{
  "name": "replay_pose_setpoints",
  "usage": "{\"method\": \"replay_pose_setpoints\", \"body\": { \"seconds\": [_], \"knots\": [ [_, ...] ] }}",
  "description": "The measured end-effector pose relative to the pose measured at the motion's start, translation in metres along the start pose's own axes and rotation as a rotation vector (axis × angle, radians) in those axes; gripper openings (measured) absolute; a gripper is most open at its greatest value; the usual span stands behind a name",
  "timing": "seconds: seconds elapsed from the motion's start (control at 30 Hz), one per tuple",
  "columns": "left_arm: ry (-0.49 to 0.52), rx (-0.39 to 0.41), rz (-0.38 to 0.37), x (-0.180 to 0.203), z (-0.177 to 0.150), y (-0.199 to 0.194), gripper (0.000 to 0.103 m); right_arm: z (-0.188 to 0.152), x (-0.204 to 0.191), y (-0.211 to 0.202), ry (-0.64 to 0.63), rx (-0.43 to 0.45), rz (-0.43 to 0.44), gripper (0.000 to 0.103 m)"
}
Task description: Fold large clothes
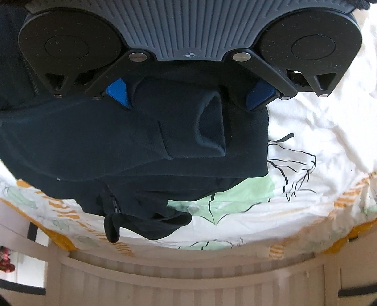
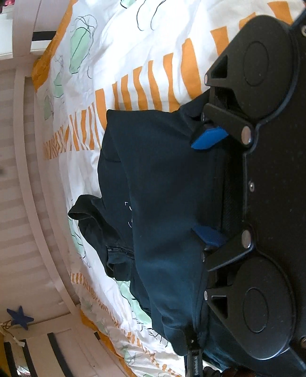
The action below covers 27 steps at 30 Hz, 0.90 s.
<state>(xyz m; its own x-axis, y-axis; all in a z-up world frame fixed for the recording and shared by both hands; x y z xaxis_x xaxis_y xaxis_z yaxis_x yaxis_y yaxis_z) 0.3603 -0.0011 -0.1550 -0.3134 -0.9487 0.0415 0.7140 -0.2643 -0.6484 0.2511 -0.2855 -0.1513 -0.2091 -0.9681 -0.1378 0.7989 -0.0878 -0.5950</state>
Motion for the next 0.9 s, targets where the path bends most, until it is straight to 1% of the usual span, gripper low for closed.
{"method": "replay_pose_setpoints", "body": {
  "seconds": [0.07, 0.2, 0.33, 0.9],
  "knots": [
    [0.004, 0.009, 0.007, 0.0001, -0.0004, 0.0000, 0.103, -0.0021, 0.0004, 0.0026, -0.007, 0.013, -0.002, 0.075],
    [-0.026, 0.020, -0.012, -0.0041, -0.0008, 0.0021, 0.103, -0.0053, -0.0025, 0.0038, -0.021, 0.029, -0.012, 0.079],
    [-0.019, 0.028, 0.000, -0.0029, -0.0020, 0.0031, 0.103, -0.0070, -0.0048, 0.0052, -0.038, 0.036, -0.023, 0.081],
    [0.002, 0.029, 0.019, -0.0007, -0.0006, 0.0051, 0.103, -0.0099, -0.0082, 0.0051, -0.067, 0.060, -0.049, 0.081]
  ]
}}
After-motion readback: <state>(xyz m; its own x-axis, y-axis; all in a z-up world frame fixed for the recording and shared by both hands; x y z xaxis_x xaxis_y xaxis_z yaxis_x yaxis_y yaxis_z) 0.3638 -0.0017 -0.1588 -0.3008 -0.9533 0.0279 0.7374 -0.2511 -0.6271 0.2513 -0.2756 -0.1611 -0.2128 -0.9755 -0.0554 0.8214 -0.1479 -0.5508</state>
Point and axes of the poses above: each gripper's, at about its wrist camera, not at the fingertips, and y roughly the way its jaws point, x to its right, z to its top, the point moved 9 cm from there along y, roughly the way its jaws point, and after that the axes turned 6 degrees about -z, right-handed, at the moved point
